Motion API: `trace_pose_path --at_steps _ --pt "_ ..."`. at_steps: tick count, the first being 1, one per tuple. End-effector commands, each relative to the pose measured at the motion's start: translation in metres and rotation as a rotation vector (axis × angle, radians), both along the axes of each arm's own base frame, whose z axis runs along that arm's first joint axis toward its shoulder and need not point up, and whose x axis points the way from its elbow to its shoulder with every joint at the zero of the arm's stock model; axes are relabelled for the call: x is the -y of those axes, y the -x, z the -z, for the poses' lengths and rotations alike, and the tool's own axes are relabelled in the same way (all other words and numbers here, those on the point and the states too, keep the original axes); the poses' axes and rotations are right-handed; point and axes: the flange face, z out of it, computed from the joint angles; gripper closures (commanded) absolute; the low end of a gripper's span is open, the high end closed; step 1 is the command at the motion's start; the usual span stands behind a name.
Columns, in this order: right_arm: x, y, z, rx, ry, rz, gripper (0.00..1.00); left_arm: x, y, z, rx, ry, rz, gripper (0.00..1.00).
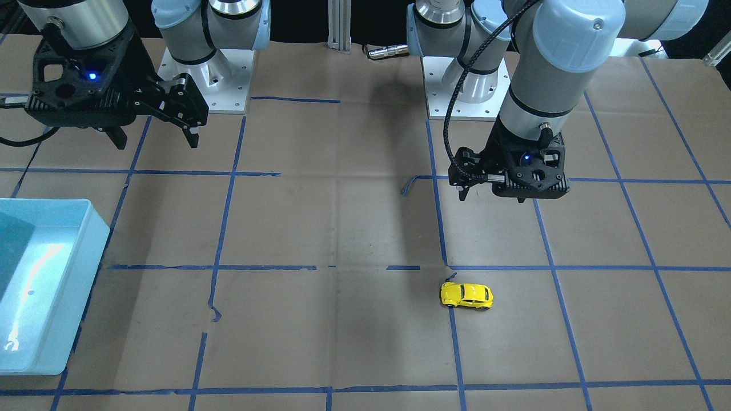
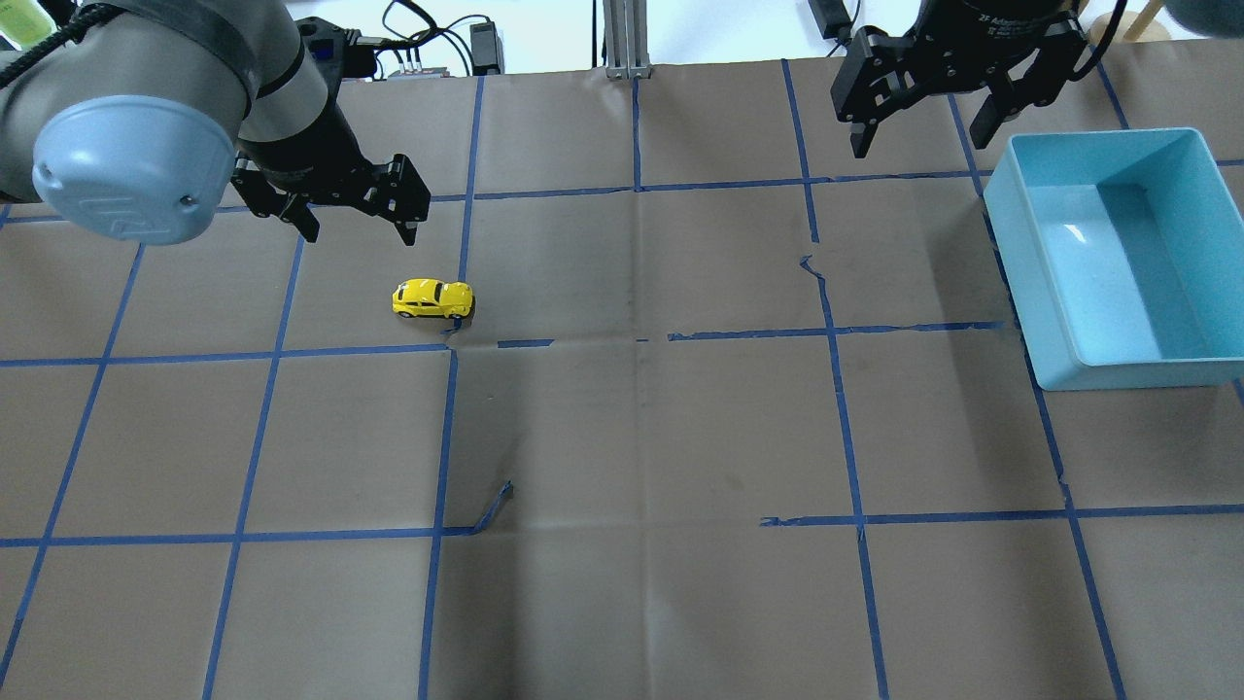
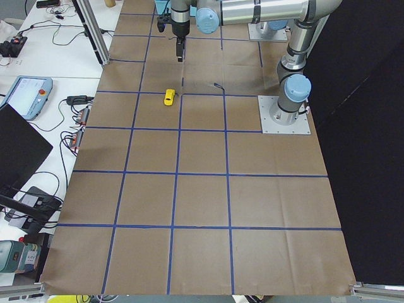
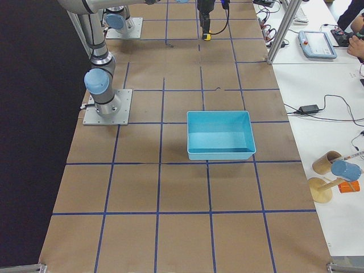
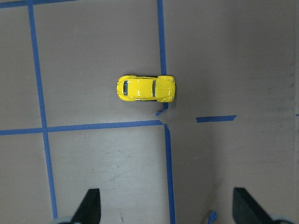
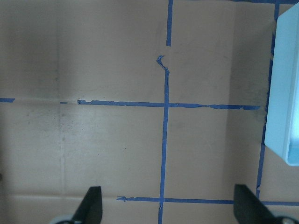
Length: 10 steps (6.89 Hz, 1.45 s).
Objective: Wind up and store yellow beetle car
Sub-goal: 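Move the left gripper over the yellow beetle car, then lower the left gripper and grasp the yellow beetle car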
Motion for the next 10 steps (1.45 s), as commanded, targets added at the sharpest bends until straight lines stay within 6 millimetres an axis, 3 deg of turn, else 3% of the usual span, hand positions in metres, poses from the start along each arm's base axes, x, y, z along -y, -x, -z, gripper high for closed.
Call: trace_pose_path --at_steps 1,4,6,7,8,10 --pt "0.0 0.0 0.0 0.0 -0.001 0.0 0.0 -0.002 0.006 0.008 -0.056 -0.02 0.308 0.0" --pt "0.0 0.0 0.001 0.0 -0.002 0.0 0.0 -0.011 0.011 0.019 -0.097 -0.015 1.006 0.0" --pt "0.0 0.0 0.001 0.0 -0.004 0.0 0.0 -0.01 0.011 0.029 -0.099 -0.039 1.05 0.0" --pt "0.0 0.0 0.001 0.0 -0.005 0.0 0.0 -0.009 0.011 0.03 -0.098 -0.036 1.136 0.0" --pt "0.0 0.0 0.001 0.0 -0.004 0.0 0.0 -0.014 0.011 0.026 -0.096 -0.021 1.336 0.0" --pt "0.0 0.0 0.001 0.0 -0.005 0.0 0.0 -0.015 0.01 0.054 -0.107 -0.053 1.364 0.0"
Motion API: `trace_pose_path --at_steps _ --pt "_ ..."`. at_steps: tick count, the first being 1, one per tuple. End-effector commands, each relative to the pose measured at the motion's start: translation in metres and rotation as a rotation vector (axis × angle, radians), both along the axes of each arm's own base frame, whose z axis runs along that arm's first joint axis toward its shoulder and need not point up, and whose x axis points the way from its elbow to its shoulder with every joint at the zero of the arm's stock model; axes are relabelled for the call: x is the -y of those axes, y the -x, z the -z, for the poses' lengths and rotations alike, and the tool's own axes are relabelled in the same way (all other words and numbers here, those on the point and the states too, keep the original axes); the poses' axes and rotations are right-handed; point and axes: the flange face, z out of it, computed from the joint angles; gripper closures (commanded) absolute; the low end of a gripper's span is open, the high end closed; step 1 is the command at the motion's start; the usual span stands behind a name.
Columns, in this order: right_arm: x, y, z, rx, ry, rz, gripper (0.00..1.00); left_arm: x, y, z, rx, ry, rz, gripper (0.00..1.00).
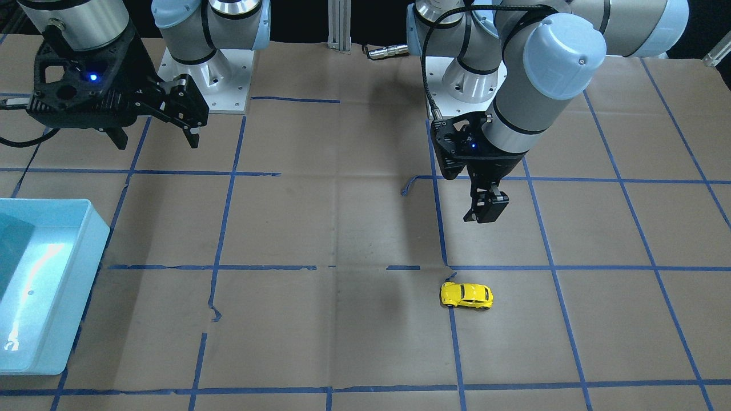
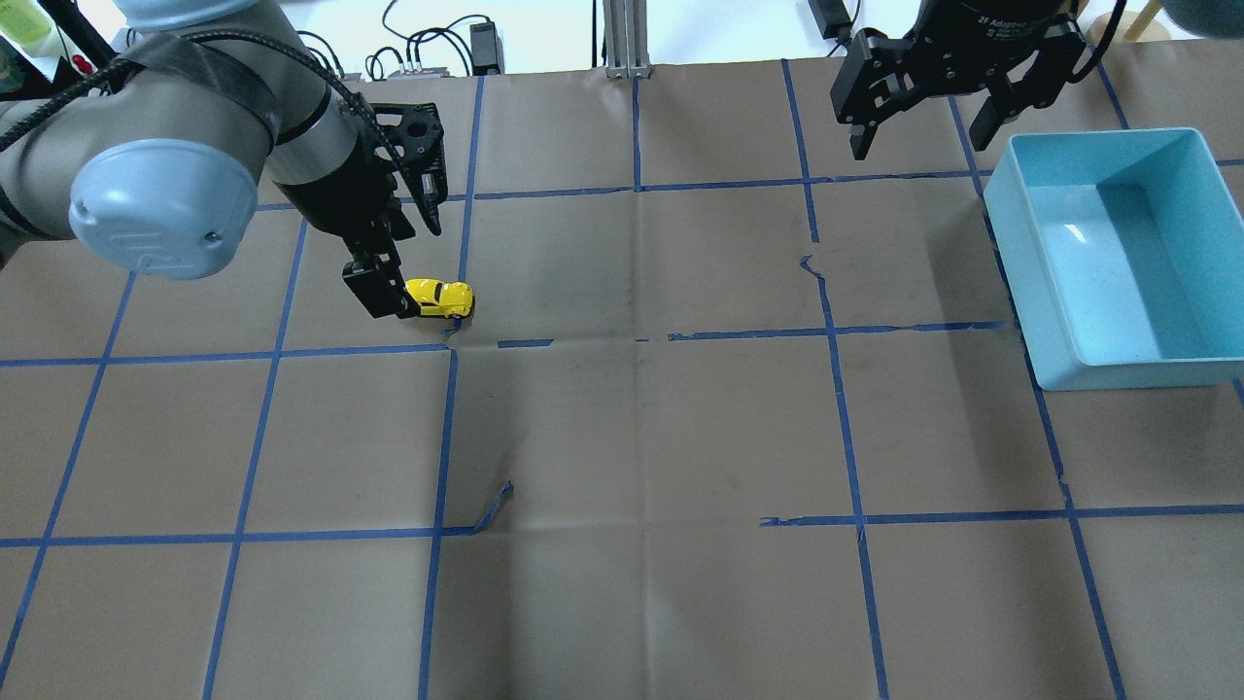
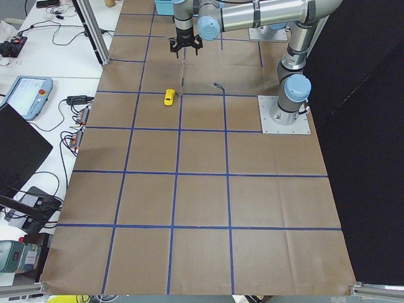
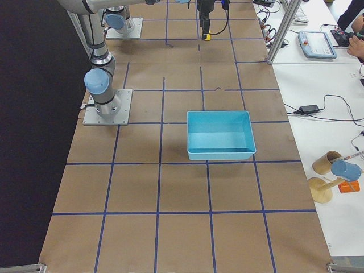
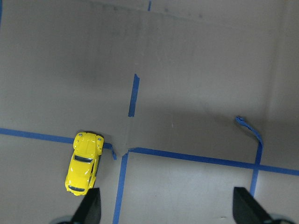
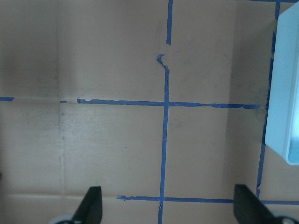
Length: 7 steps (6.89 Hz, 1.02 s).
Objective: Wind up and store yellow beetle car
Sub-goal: 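Lower the left gripper and grasp the yellow beetle car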
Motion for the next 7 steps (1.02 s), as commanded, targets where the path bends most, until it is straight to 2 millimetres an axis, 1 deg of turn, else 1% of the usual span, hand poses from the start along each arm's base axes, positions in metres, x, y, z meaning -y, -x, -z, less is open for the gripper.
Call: trace_pose_path --at_steps 1,2,3,4,5,6,7 --pt "0.0 0.0 0.0 0.0 0.0 0.0 0.0 0.002 0.0 0.025 0.003 0.026 0.026 0.0" --pt "0.0 0.0 0.0 0.0 0.0 0.0 0.0 0.0 0.0 0.024 0.003 0.032 0.034 0.0" --pt "0.0 0.0 0.0 0.0 0.001 0.0 0.0 0.0 -0.001 0.028 0.004 0.024 0.045 0.01" --pt "0.0 0.0 0.0 0.0 0.001 0.0 0.0 0.004 -0.001 0.026 0.004 0.04 0.099 0.01" --pt "0.0 0.0 0.0 0.0 0.001 0.0 0.0 0.006 -0.005 0.036 0.001 0.027 0.147 0.01" --pt "0.0 0.0 0.0 0.0 0.001 0.0 0.0 0.015 -0.007 0.049 0.013 0.006 0.175 0.01" --pt "0.0 0.0 0.0 0.0 0.001 0.0 0.0 0.026 -0.017 0.066 0.082 -0.013 0.193 0.03"
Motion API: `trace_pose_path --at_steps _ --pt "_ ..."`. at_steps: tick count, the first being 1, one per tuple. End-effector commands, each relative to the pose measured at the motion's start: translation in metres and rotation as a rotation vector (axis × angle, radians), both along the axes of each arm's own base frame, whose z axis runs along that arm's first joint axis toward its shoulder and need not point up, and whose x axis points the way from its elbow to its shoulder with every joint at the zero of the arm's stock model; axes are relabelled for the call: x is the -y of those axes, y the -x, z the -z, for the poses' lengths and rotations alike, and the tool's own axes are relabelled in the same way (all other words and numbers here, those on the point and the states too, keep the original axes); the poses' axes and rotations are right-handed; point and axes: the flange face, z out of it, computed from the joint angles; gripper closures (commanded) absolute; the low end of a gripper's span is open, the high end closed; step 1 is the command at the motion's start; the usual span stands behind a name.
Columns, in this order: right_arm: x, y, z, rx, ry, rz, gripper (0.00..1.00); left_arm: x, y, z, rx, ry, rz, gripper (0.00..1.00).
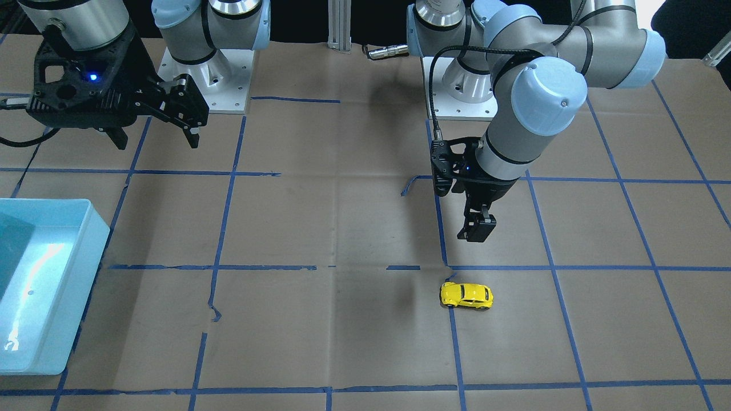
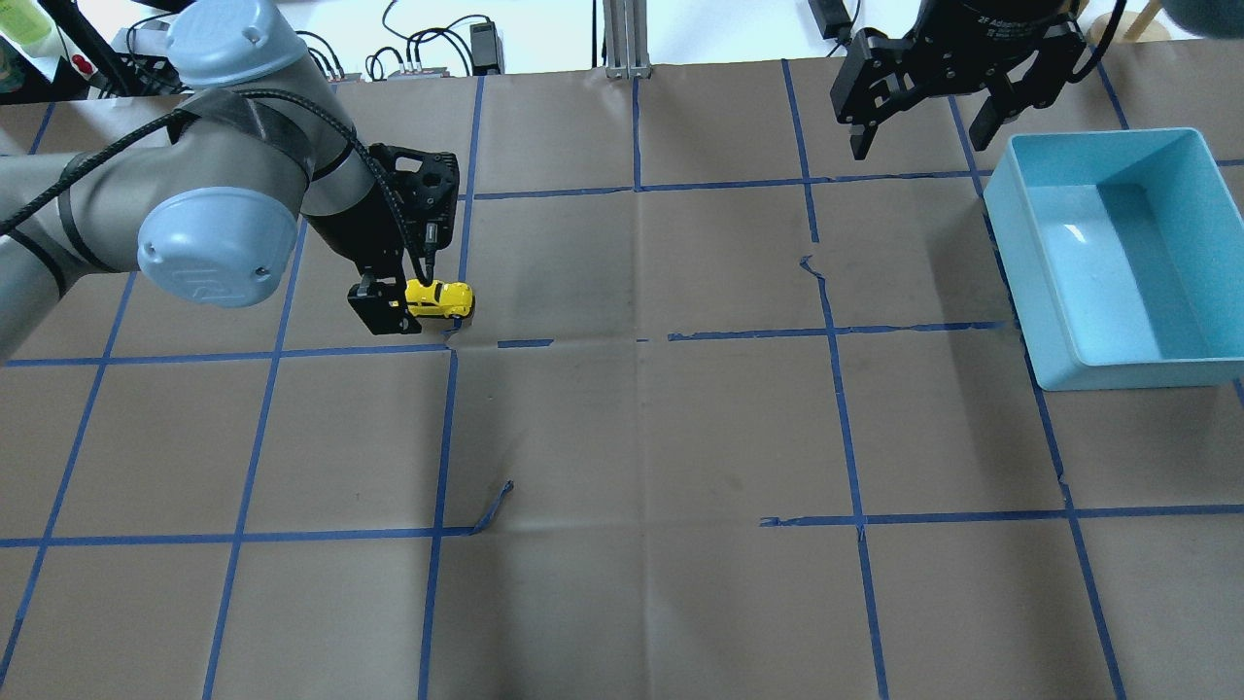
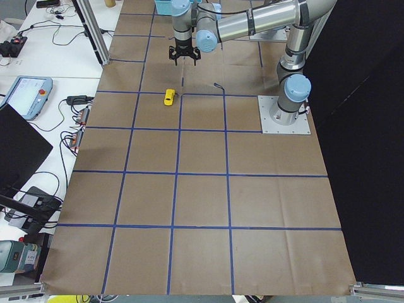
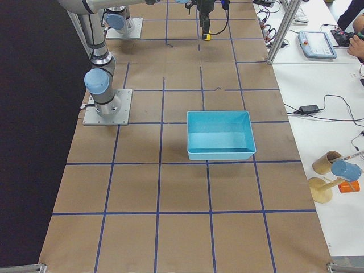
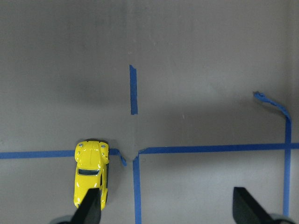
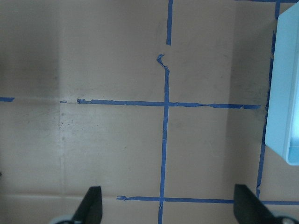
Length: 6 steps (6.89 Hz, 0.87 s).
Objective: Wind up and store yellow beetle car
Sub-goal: 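Lower the left gripper and grasp the yellow beetle car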
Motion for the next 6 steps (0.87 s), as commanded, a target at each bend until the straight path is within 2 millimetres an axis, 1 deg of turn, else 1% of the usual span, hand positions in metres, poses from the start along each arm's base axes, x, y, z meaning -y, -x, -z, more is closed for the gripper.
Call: trace_pose_path --at_steps 1,2,3,4,6 --pt "0.0 0.0 0.0 0.0 0.0 0.0 0.0 0.022 -0.024 0.023 0.058 0.01 0.01 0.04" --pt "0.0 0.0 0.0 0.0 0.0 0.0 0.0 0.027 -0.029 0.038 0.058 0.023 0.032 0.05" --pt "0.0 0.0 0.0 0.0 0.0 0.0 0.0 0.042 -0.031 0.054 0.06 0.041 0.037 0.05" --pt "0.0 0.0 0.0 0.0 0.0 0.0 0.0 0.051 -0.033 0.066 0.059 0.041 0.032 0.04" --pt "0.0 0.0 0.0 0.0 0.0 -0.002 0.0 0.061 -0.038 0.087 0.058 0.05 0.021 0.04"
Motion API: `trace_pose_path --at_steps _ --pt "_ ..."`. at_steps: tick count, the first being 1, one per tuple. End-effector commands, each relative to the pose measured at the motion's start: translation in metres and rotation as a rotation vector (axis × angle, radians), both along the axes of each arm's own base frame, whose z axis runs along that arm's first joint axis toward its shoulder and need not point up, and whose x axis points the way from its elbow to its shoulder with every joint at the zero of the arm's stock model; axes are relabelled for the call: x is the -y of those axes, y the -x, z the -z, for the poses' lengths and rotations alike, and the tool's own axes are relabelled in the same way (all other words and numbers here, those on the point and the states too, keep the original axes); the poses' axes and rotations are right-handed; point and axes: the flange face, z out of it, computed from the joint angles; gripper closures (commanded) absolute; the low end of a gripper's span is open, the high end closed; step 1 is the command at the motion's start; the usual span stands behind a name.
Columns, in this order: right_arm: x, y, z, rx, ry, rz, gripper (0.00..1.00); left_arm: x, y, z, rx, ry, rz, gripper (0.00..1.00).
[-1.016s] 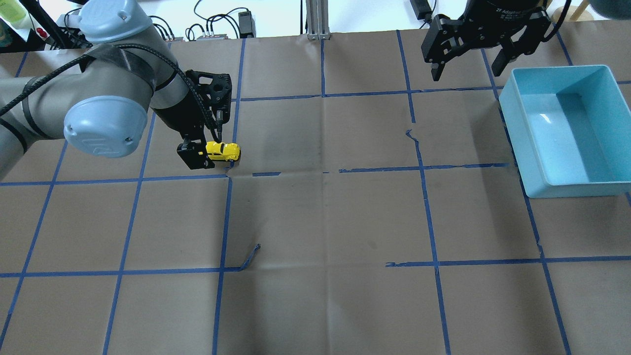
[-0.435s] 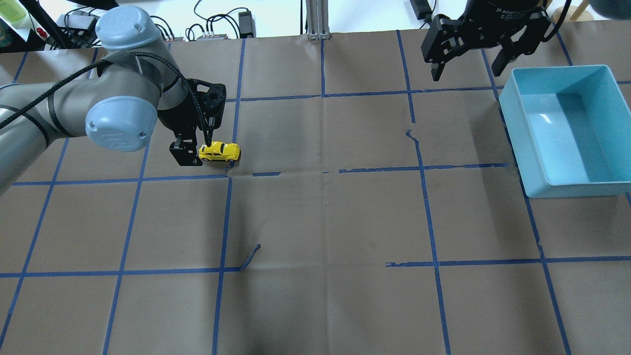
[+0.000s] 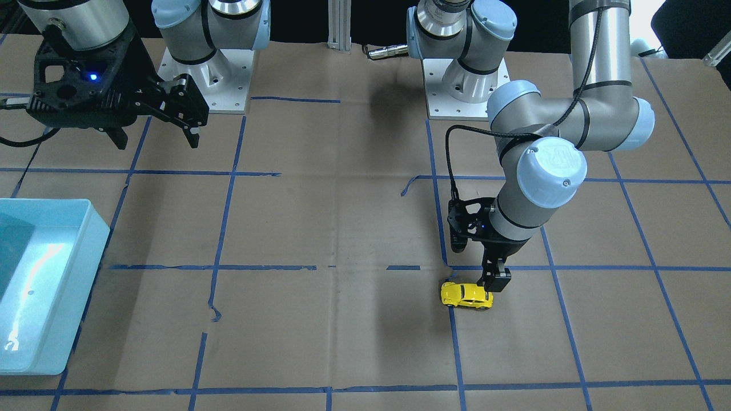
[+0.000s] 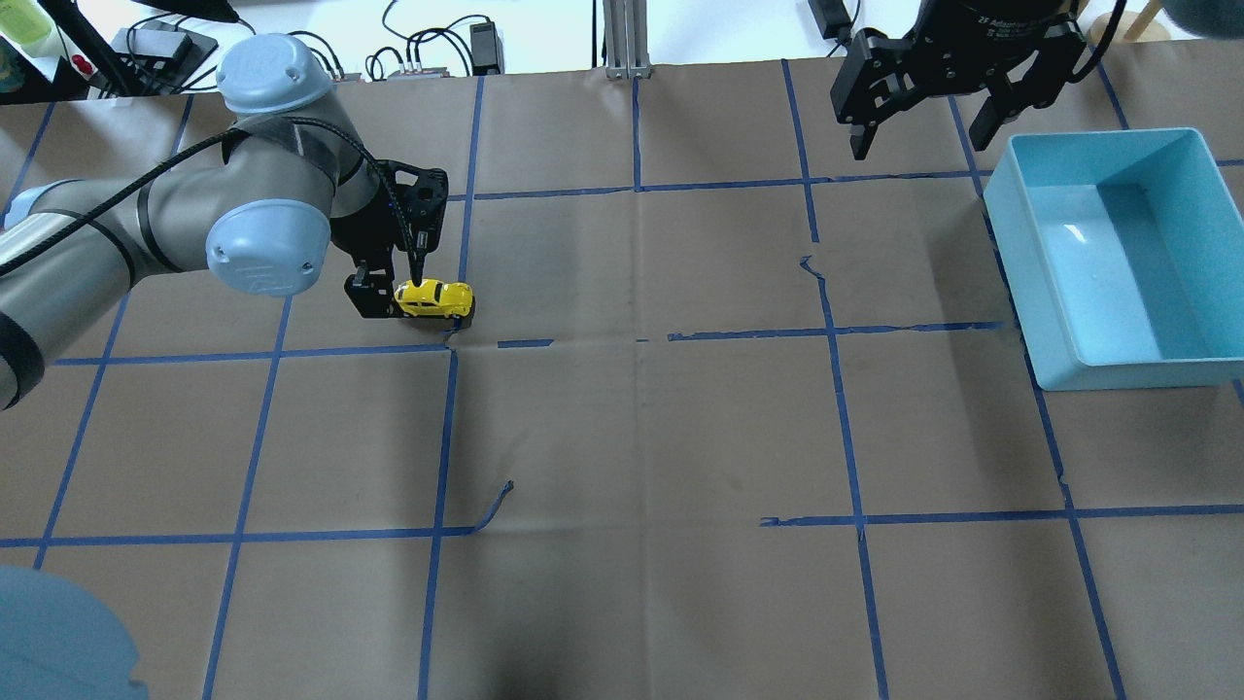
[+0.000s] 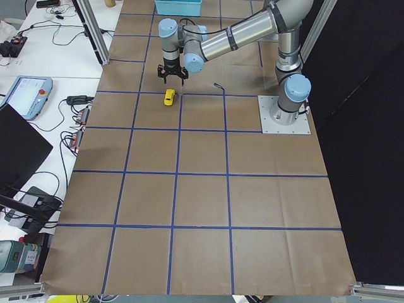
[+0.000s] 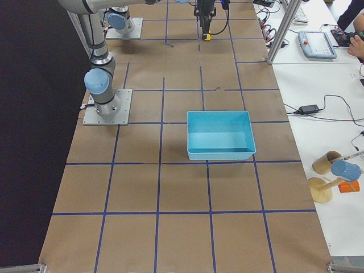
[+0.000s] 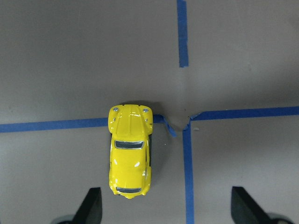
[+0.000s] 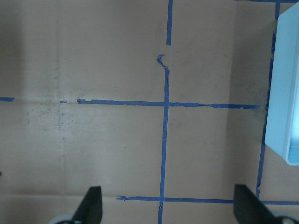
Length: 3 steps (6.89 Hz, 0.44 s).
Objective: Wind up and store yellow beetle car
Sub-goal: 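Lower the left gripper and grasp the yellow beetle car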
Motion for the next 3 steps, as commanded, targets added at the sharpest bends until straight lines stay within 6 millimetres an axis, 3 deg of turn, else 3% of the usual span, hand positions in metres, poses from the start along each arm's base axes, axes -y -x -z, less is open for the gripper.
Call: trace_pose_path --at_steps 1,3 --pt "0.0 0.0 0.0 0.0 0.0 0.0 0.0 0.016 -0.004 0.028 0.002 0.031 -0.005 0.04" --pt "0.0 0.0 0.0 0.0 0.0 0.001 0.0 0.022 -0.002 0.046 0.002 0.035 -0.006 0.04"
